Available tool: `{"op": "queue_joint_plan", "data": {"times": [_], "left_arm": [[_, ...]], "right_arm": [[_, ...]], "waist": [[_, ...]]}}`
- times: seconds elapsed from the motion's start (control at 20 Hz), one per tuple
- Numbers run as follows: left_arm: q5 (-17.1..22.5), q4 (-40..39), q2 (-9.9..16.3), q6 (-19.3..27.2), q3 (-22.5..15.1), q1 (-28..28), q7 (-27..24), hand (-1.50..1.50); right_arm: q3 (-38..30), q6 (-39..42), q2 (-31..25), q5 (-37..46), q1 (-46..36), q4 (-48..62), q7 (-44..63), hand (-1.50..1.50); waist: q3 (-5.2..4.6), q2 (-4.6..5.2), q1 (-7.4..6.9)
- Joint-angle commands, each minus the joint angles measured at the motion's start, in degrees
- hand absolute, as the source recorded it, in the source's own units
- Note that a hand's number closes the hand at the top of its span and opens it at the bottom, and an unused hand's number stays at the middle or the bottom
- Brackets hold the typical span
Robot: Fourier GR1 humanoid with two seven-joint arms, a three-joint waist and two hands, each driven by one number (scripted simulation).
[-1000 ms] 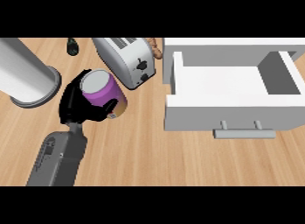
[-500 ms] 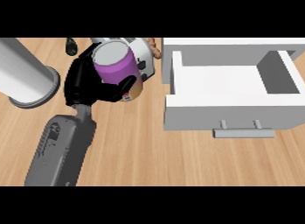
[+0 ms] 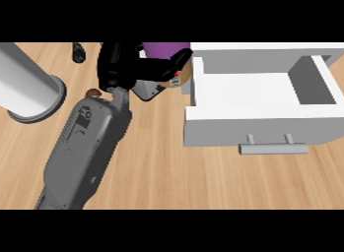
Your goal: Pick up the can, place it into the drawer and close the drawer
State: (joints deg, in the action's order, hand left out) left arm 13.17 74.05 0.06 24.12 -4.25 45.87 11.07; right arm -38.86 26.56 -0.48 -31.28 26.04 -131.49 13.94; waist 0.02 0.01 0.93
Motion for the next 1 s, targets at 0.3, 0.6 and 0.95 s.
{"op": "queue_joint_plan", "data": {"times": [0.3, 0.6, 0.95], "left_arm": [[4.99, -13.7, -0.06, 6.55, -2.01, 13.74, -2.99, 1.5], [6.76, -20.58, -0.06, 9.19, -4.03, 22.27, -1.98, 1.5], [13.59, -31.03, -0.06, 10.49, -6.95, 27.41, -8.99, 1.5]], "right_arm": [[2.55, 0.06, 0.44, 3.71, -1.45, 2.68, -1.85, -1.5], [1.58, 0.97, 0.45, 2.32, 0.2, 2.05, -2.05, -1.5], [0.16, -1.73, 0.4, -2.08, -0.54, -4.34, 3.21, -1.5]], "waist": [[0.02, 0.11, 0.32], [0.04, 0.13, 0.73], [0.0, 0.42, 1.94]]}}
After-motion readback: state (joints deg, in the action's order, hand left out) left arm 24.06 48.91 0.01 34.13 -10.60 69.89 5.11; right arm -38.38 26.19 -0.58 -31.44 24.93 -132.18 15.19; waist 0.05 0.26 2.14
